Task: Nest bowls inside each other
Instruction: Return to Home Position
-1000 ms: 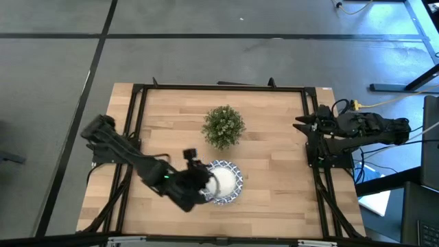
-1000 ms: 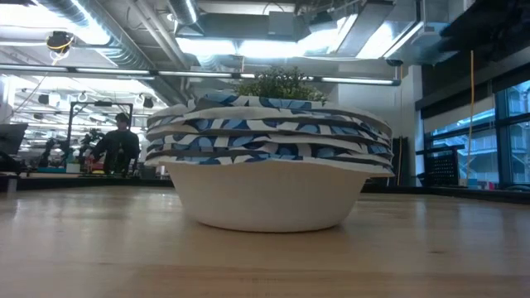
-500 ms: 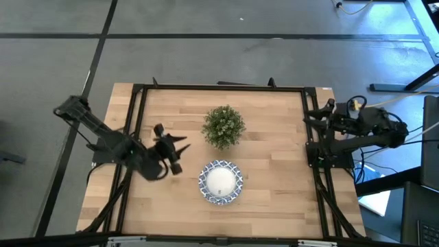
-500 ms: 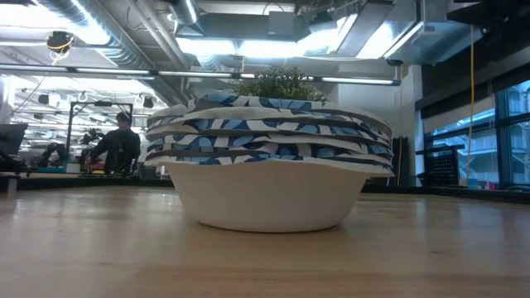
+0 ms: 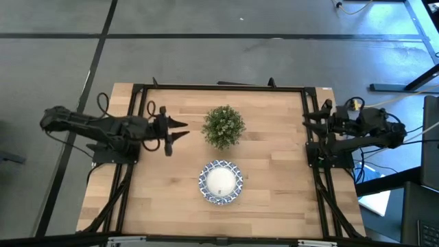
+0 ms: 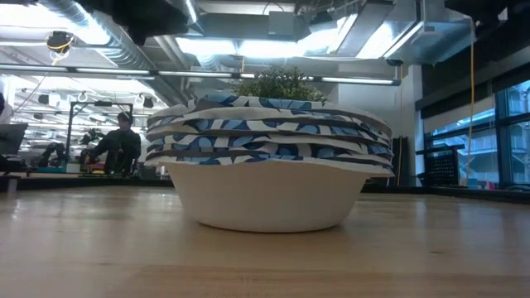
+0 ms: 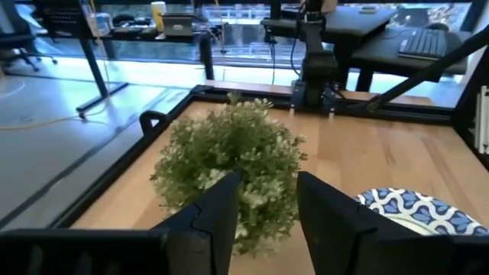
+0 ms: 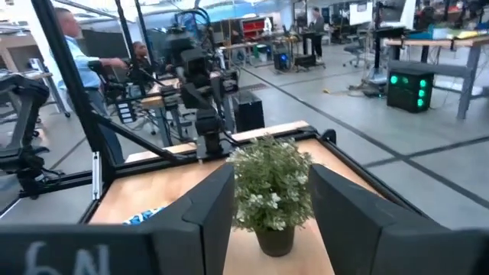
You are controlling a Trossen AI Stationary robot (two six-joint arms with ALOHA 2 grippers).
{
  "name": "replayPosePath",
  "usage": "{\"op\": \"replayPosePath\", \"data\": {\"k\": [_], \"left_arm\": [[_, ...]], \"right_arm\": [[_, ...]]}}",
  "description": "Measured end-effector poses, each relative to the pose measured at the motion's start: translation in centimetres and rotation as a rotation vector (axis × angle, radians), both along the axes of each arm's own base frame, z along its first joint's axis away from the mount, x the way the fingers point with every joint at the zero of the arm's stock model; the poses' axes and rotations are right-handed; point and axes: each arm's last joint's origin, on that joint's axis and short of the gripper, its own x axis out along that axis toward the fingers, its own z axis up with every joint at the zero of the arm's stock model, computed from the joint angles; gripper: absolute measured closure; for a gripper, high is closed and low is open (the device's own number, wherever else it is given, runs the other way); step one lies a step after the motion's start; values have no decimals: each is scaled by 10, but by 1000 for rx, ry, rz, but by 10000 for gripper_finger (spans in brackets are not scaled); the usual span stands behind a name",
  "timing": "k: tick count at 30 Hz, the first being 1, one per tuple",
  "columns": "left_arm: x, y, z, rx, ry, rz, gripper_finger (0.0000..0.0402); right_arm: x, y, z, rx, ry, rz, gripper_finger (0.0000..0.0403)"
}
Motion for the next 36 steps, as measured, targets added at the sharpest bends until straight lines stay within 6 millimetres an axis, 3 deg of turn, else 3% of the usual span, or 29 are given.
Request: {"op": "replayPosePath", "data": {"k": [7,16,24,36], "left_arm": [[-15,27,-14,-9,-1,1,273],[-22,53,-36,-36,47,14,273],[-28,71,-33,-39,-1,-13,273],[-36,87,-33,-62,-14,8,273]], "right_arm": [[16,2,-20,-29,6,-32,233],[10,0,-36,-11,-108,-55,233],[18,1,-49,35,-91,-58,233],[43,3,-92,31,-63,-99,233]]}}
